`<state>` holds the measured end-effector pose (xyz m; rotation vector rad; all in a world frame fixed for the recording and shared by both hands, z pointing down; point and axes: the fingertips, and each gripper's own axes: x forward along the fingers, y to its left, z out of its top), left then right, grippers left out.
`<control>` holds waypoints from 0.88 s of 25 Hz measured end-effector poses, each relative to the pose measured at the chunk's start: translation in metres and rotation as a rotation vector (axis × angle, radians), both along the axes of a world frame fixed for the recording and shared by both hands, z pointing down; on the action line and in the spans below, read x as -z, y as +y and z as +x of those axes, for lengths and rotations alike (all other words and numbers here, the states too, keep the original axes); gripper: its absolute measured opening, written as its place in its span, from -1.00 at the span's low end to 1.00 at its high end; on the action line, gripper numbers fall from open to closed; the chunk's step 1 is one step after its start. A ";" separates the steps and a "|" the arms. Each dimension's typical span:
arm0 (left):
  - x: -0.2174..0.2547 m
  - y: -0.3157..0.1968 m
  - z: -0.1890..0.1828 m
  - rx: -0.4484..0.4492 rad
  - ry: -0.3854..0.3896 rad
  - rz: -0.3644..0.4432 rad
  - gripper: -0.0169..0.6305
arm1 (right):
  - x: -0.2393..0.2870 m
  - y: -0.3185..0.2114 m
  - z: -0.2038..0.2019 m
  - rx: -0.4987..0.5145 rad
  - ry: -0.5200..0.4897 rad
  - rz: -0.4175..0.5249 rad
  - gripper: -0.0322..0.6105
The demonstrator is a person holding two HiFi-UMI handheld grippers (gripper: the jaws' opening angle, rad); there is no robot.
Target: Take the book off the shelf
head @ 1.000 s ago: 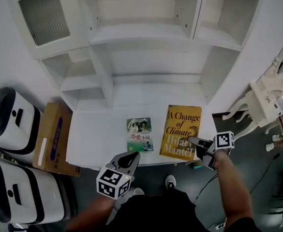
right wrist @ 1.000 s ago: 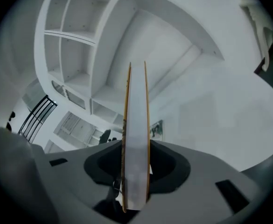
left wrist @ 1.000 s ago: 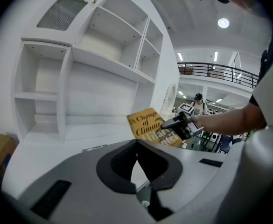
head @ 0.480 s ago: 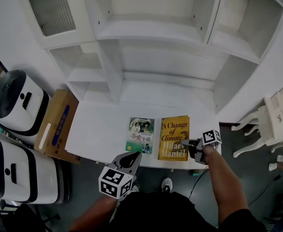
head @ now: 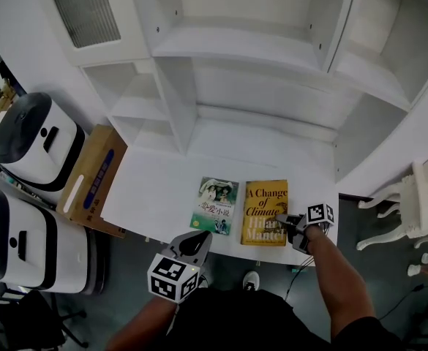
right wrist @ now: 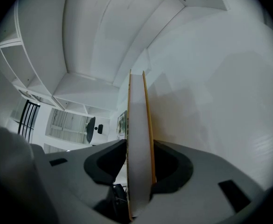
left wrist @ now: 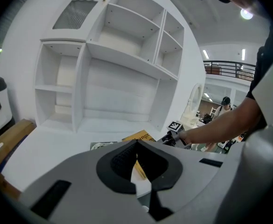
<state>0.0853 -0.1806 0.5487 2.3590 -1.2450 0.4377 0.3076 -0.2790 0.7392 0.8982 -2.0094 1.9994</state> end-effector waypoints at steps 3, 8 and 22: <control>-0.001 -0.002 -0.001 0.011 -0.005 -0.003 -0.91 | -0.003 0.004 0.002 -0.059 0.003 0.005 -0.38; -0.001 -0.006 0.003 0.002 -0.010 -0.004 -0.91 | -0.019 0.007 0.011 -0.089 0.139 0.027 -0.28; 0.004 0.000 -0.002 -0.040 0.008 0.020 -0.91 | -0.011 0.012 0.021 0.022 0.508 0.129 -0.14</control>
